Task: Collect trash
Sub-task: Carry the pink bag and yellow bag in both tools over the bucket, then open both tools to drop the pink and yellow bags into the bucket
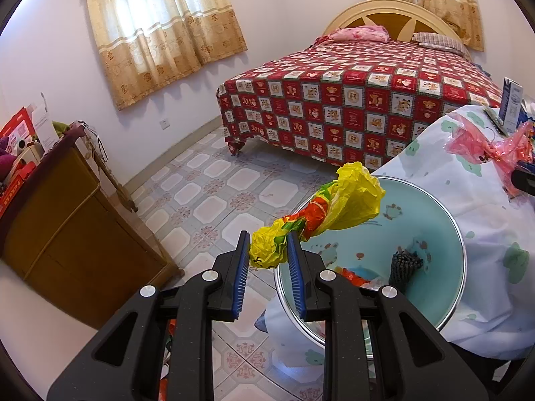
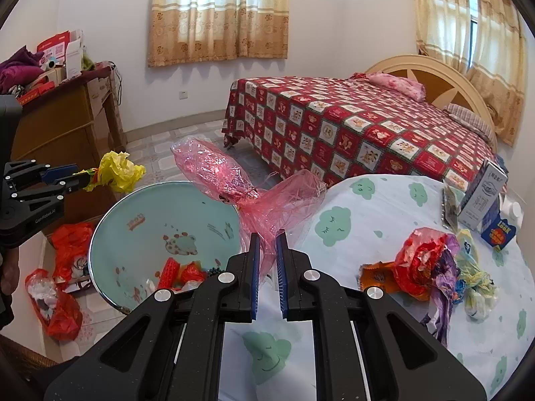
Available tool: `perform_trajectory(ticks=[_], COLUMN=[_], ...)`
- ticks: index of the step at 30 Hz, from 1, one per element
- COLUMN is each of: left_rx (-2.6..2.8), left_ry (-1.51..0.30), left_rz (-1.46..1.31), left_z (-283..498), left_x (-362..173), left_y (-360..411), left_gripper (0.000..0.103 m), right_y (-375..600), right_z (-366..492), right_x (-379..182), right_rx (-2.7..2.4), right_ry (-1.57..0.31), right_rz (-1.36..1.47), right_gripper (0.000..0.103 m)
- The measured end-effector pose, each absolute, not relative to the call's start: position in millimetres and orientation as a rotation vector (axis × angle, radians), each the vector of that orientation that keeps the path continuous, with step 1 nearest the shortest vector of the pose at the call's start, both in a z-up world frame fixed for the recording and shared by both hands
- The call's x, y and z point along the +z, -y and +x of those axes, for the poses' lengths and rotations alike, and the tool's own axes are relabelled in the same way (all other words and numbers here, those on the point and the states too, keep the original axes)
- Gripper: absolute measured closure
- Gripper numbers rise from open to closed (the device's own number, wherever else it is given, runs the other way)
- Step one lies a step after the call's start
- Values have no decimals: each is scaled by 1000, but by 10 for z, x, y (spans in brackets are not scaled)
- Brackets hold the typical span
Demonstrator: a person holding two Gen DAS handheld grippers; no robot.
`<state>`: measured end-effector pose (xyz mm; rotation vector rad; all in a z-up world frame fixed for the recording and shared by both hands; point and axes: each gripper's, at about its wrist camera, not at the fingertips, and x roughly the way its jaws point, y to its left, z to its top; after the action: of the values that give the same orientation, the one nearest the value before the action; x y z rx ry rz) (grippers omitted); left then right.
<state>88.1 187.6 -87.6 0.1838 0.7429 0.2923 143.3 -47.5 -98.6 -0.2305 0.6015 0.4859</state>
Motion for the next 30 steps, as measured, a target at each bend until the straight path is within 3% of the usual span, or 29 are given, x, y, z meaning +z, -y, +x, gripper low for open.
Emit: perform_trajectory(ticks=[23,29,30], left_rx=[279,252,251], left_ry=[-755,-757,-754], left_rz=[173,175,177], left_z=[917,903,898], left_x=[-917,-939,-940], left_y=[-1842,-1775,-1763], left_gripper=[78,67,60], right_y=[267,186,181], right_z=[1461,1456,1452], right_x=[-1030,-1067,-1073], right_rx=[525,558,560], right_ry=[-607,-613,-613], right_rz=[-260,-271,-273], right_gripper=[92,87,82])
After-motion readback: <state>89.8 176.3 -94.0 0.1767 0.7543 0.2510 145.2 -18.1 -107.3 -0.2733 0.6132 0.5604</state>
